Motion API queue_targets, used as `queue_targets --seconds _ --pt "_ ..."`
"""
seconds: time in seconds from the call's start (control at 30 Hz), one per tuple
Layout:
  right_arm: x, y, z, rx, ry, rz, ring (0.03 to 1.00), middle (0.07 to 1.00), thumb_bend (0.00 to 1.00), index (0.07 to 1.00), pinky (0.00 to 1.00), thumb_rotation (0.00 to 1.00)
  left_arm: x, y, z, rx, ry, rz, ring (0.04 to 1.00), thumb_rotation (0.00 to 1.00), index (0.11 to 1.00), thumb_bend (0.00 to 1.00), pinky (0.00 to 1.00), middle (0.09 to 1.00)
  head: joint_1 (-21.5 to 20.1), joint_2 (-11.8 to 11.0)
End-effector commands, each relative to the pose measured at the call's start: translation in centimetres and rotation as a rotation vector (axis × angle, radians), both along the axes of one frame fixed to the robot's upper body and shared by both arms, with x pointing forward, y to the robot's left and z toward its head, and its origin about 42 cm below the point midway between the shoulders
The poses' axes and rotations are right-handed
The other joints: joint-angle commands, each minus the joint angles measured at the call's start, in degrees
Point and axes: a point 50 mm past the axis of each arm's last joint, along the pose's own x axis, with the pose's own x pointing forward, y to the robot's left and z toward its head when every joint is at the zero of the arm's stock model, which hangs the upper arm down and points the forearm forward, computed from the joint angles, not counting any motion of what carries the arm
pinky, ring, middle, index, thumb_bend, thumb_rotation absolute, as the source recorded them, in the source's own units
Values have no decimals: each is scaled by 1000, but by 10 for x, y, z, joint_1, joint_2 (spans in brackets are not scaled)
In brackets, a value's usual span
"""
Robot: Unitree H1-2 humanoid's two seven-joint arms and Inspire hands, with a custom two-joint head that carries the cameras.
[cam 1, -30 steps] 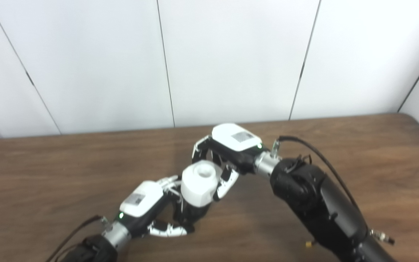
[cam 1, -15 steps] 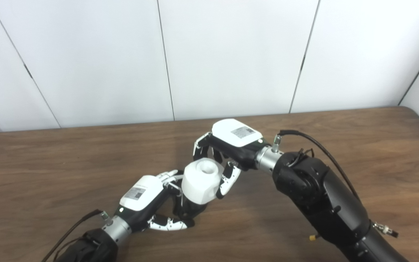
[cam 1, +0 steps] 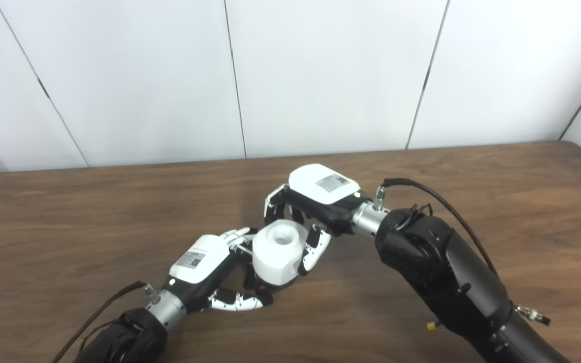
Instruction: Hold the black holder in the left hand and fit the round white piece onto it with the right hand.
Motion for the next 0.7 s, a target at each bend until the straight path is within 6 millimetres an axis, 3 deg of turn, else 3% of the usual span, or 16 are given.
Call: queue_targets --seconds 0.0,0.3,0.67 --pt "2 5 -3 -21 12 33 396 456 517 526 316 0 -14 2 -26 118 109 -17 936 55 488 524 912 873 0 1" --pt "3 0 -6 -46 20 43 395 484 516 522 322 0 -12 1 -23 113 106 -5 937 56 488 524 905 877 4 0" --pt "2 -4 -5 -46 21 47 396 483 518 505 346 0 -15 -7 -26 47 5 185 868 66 490 524 894 854 0 -1"
